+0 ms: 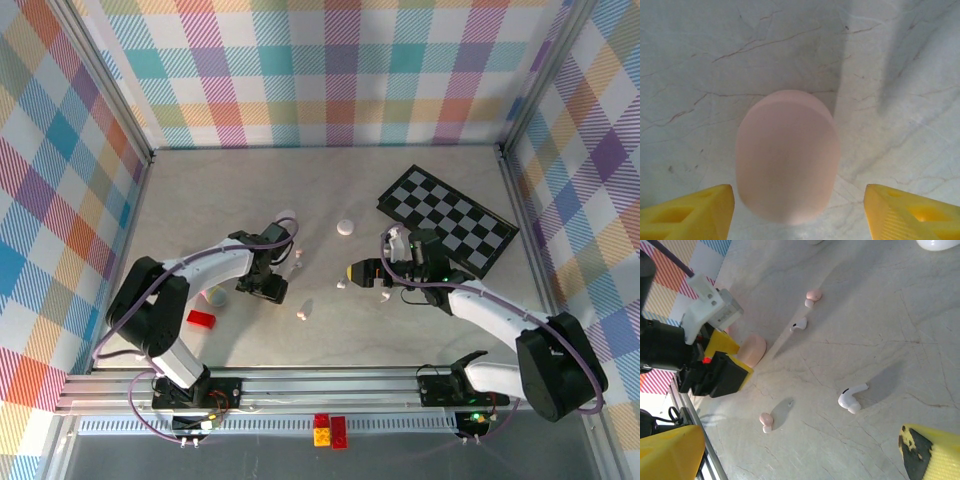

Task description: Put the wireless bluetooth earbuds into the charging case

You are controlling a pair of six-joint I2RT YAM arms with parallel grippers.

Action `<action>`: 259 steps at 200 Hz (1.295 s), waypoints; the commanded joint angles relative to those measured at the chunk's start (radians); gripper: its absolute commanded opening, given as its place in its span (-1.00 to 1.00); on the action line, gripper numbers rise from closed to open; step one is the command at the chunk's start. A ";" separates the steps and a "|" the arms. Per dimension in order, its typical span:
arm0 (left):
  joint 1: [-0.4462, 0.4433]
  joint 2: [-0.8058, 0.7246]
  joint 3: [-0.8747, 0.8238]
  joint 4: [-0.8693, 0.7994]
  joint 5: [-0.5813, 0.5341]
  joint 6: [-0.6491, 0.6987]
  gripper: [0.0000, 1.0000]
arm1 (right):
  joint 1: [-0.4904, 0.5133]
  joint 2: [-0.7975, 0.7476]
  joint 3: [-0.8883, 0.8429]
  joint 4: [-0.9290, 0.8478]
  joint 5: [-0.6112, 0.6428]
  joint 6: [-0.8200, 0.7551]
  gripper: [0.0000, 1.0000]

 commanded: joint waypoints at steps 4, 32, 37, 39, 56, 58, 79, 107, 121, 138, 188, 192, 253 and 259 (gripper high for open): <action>-0.006 0.036 0.015 0.013 0.008 0.014 0.27 | 0.004 -0.036 0.010 -0.015 0.011 -0.002 0.98; -0.006 0.059 0.016 0.026 0.004 0.019 0.12 | 0.005 -0.037 0.010 -0.024 0.012 -0.004 0.98; -0.006 0.062 0.015 0.028 0.003 0.019 0.09 | 0.005 -0.037 0.011 -0.025 0.011 -0.005 0.98; -0.006 0.063 0.014 0.029 0.003 0.019 0.08 | 0.005 -0.037 0.011 -0.026 0.011 -0.004 0.98; -0.006 0.071 0.017 0.020 -0.011 0.019 -0.07 | 0.005 -0.039 0.008 -0.028 0.004 -0.004 0.98; -0.006 0.071 0.018 0.020 -0.011 0.019 -0.09 | 0.005 -0.039 0.008 -0.028 0.003 -0.002 0.98; -0.006 0.067 0.018 0.023 -0.016 0.019 -0.25 | 0.005 -0.042 0.003 -0.022 -0.001 0.010 0.98; -0.006 0.059 0.018 0.027 -0.014 0.020 -0.32 | 0.005 -0.045 0.003 -0.024 0.002 0.037 0.98; -0.006 0.040 0.015 0.027 -0.016 0.023 -0.32 | 0.005 -0.045 0.006 -0.032 0.026 0.079 0.98; -0.007 0.001 0.013 0.029 -0.015 0.028 -0.32 | 0.004 -0.043 0.011 -0.035 0.002 0.090 0.98; -0.017 -0.158 0.019 0.077 0.088 0.082 -0.32 | 0.005 0.019 0.120 -0.114 -0.143 0.148 0.98; -0.017 -0.173 0.013 0.093 0.097 0.088 -0.32 | 0.005 0.029 0.131 -0.115 -0.160 0.147 0.98; -0.024 -0.298 -0.131 0.456 0.226 0.164 -0.31 | 0.010 0.148 0.343 -0.348 -0.261 0.143 1.00; -0.026 -0.308 -0.151 0.521 0.250 0.165 -0.31 | 0.012 0.152 0.359 -0.374 -0.259 0.141 0.98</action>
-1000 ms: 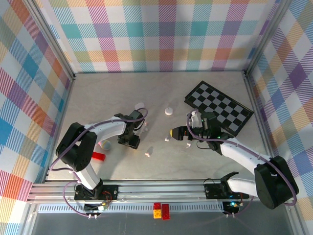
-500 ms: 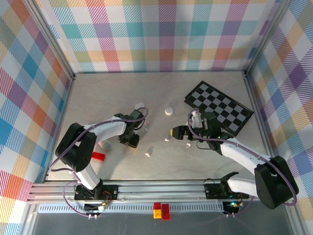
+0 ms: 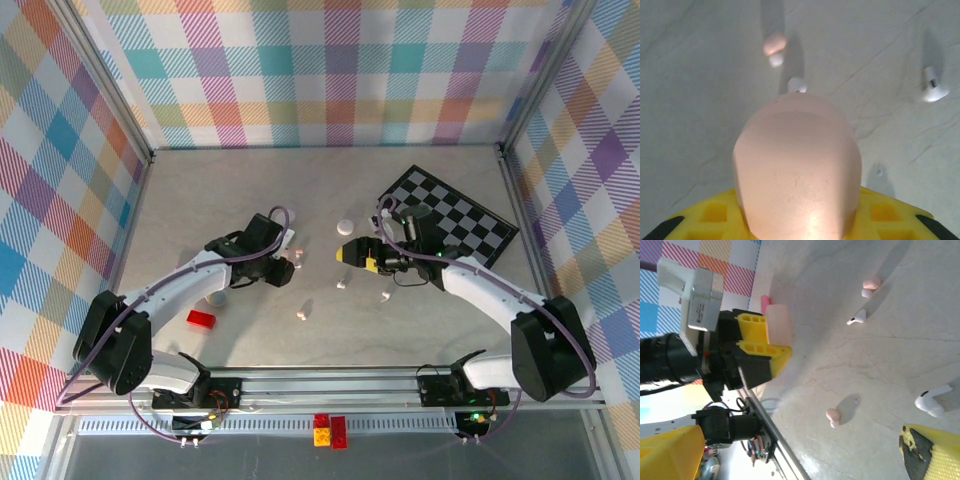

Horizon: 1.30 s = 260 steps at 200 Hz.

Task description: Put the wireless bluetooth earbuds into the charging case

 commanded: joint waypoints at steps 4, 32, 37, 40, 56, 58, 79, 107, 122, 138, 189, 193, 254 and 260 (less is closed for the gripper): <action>-0.018 -0.050 -0.078 0.259 0.125 0.037 -0.31 | 0.011 0.023 0.099 -0.179 -0.056 -0.014 0.96; -0.045 -0.062 -0.104 0.347 0.192 0.097 -0.31 | 0.011 0.037 0.129 -0.210 -0.057 0.017 0.76; -0.050 -0.064 -0.106 0.356 0.201 0.109 -0.31 | 0.011 0.042 0.132 -0.210 -0.058 0.021 0.72; -0.052 -0.065 -0.108 0.361 0.207 0.116 -0.30 | 0.011 0.045 0.133 -0.209 -0.058 0.024 0.68; -0.078 -0.079 -0.124 0.396 0.244 0.160 -0.30 | 0.014 0.062 0.136 -0.206 -0.063 0.039 0.43; -0.082 -0.081 -0.127 0.401 0.245 0.165 -0.30 | 0.014 0.064 0.137 -0.204 -0.065 0.042 0.41; -0.128 -0.107 -0.155 0.453 0.251 0.222 -0.30 | 0.023 0.075 0.142 -0.197 -0.072 0.050 0.10; -0.153 -0.090 -0.137 0.433 0.252 0.251 -0.31 | 0.032 0.084 0.141 -0.175 -0.105 0.047 0.09; -0.168 -0.073 -0.123 0.412 0.249 0.270 -0.31 | 0.038 0.084 0.137 -0.162 -0.113 0.047 0.14; -0.186 -0.065 -0.112 0.405 0.239 0.287 -0.31 | 0.046 0.087 0.142 -0.158 -0.119 0.047 0.14; -0.210 -0.050 -0.078 0.390 0.243 0.308 -0.31 | 0.066 0.119 0.156 -0.161 -0.128 0.042 0.14; -0.210 -0.050 -0.075 0.390 0.245 0.308 -0.31 | 0.069 0.121 0.156 -0.162 -0.128 0.041 0.14; -0.214 -0.042 -0.061 0.388 0.239 0.309 -0.31 | 0.080 0.129 0.157 -0.200 -0.109 0.029 -0.14; -0.215 -0.042 -0.061 0.389 0.237 0.308 -0.31 | 0.080 0.128 0.157 -0.202 -0.107 0.030 -0.19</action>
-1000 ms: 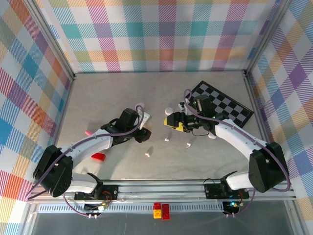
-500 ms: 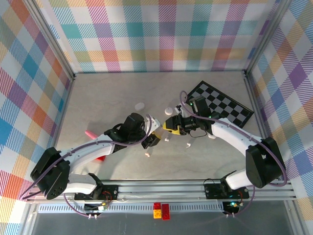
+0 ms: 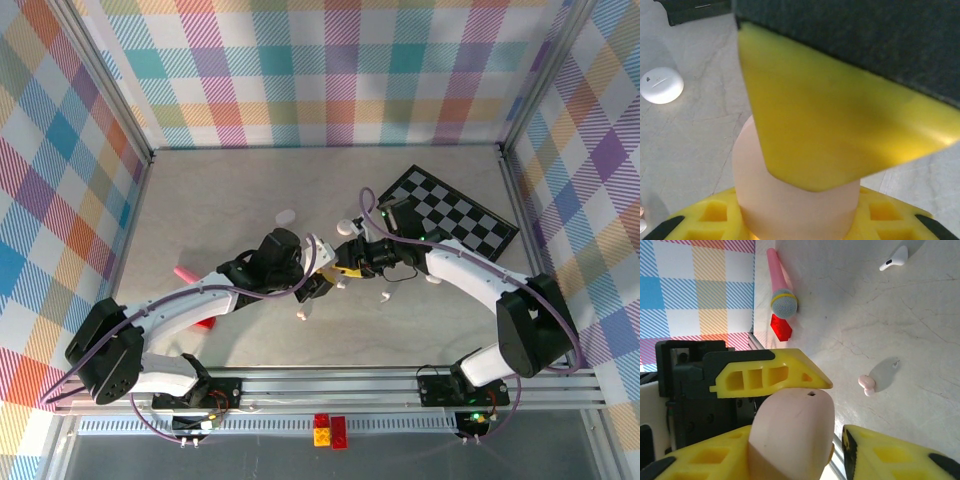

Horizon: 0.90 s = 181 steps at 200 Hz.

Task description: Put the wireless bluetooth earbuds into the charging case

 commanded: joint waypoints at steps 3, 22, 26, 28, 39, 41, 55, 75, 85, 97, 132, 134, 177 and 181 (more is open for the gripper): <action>-0.013 0.007 0.033 0.002 0.010 0.014 -0.31 | 0.008 0.005 0.020 -0.035 -0.003 -0.015 -0.22; -0.015 0.005 0.030 0.011 0.005 0.013 -0.30 | 0.008 -0.006 0.020 -0.037 0.010 -0.014 -0.35; -0.015 0.004 0.028 0.015 0.004 0.010 -0.29 | 0.008 -0.010 0.019 -0.035 0.013 -0.014 -0.37; -0.016 0.003 0.027 0.017 0.003 0.010 -0.28 | 0.009 -0.013 0.018 -0.036 0.015 -0.013 -0.38; -0.018 -0.004 0.017 0.042 -0.001 0.004 -0.16 | 0.007 -0.025 0.018 -0.026 0.020 -0.008 -0.40; -0.017 -0.006 0.014 0.049 -0.001 0.003 -0.12 | 0.006 -0.027 0.018 -0.027 0.020 -0.006 -0.40; -0.018 -0.029 -0.010 0.106 -0.004 -0.009 0.08 | -0.001 -0.043 0.015 -0.007 0.007 0.012 -0.41; -0.021 -0.075 -0.065 0.246 -0.015 -0.056 0.38 | -0.025 -0.078 -0.012 0.065 -0.026 0.069 -0.46; -0.020 -0.099 -0.100 0.333 -0.021 -0.086 0.56 | -0.041 -0.103 -0.033 0.121 -0.038 0.106 -0.48; -0.020 -0.123 -0.141 0.443 -0.032 -0.120 0.73 | -0.066 -0.134 -0.065 0.194 -0.059 0.162 -0.51; -0.019 -0.136 -0.200 0.679 -0.104 -0.223 0.99 | -0.154 -0.188 -0.155 0.462 -0.174 0.379 -0.55; -0.018 -0.134 -0.201 0.691 -0.107 -0.229 0.99 | -0.160 -0.189 -0.160 0.482 -0.181 0.395 -0.55; -0.018 -0.049 -0.241 1.033 -0.047 -0.281 0.99 | -0.222 -0.201 -0.213 0.791 -0.260 0.653 -0.64; -0.018 -0.038 -0.246 1.071 -0.034 -0.275 0.99 | -0.225 -0.202 -0.214 0.813 -0.262 0.673 -0.65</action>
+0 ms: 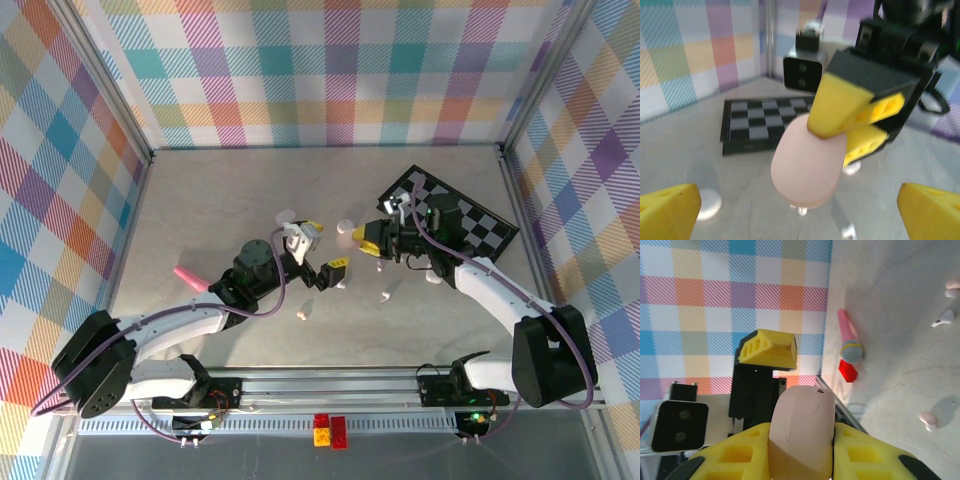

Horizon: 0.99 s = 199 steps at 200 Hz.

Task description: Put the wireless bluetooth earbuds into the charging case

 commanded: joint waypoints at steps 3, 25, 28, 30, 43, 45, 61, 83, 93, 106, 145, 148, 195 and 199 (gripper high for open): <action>-0.007 0.064 -0.038 0.340 0.056 -0.031 1.00 | -0.016 -0.026 -0.016 0.280 -0.088 0.214 -0.65; -0.006 0.136 -0.059 0.524 0.094 -0.017 0.99 | -0.032 -0.044 -0.021 0.366 -0.099 0.273 -0.67; -0.006 0.147 -0.059 0.542 0.098 -0.018 0.99 | -0.034 -0.046 -0.021 0.374 -0.098 0.281 -0.68; -0.006 0.153 -0.059 0.555 0.100 -0.019 0.99 | -0.035 -0.047 -0.022 0.378 -0.097 0.285 -0.69; -0.006 0.196 -0.050 0.631 0.106 -0.022 0.99 | -0.044 -0.054 -0.019 0.419 -0.100 0.322 -0.71; -0.007 0.202 -0.048 0.641 0.109 -0.023 0.99 | -0.044 -0.054 -0.019 0.427 -0.101 0.327 -0.71; -0.001 0.242 -0.016 0.658 0.142 -0.012 0.99 | -0.052 -0.061 -0.013 0.452 -0.109 0.359 -0.70; 0.009 0.274 0.027 0.665 0.143 -0.009 1.00 | -0.056 -0.081 -0.016 0.442 -0.101 0.367 -0.72; 0.010 0.284 0.041 0.666 0.143 -0.007 0.99 | -0.058 -0.086 -0.018 0.453 -0.095 0.382 -0.73; 0.011 0.296 0.059 0.667 0.152 -0.003 1.00 | -0.058 -0.088 -0.023 0.490 -0.087 0.413 -0.73; 0.016 0.314 0.102 0.672 0.214 0.004 0.87 | -0.061 -0.092 -0.031 0.539 -0.068 0.484 -0.73; 0.016 0.314 0.105 0.672 0.222 0.003 0.86 | -0.061 -0.092 -0.033 0.545 -0.067 0.488 -0.73; 0.027 0.337 0.167 0.673 0.303 -0.041 0.59 | -0.061 -0.086 -0.041 0.611 -0.075 0.544 -0.74; 0.027 0.339 0.172 0.674 0.308 -0.044 0.58 | -0.060 -0.087 -0.041 0.613 -0.074 0.544 -0.74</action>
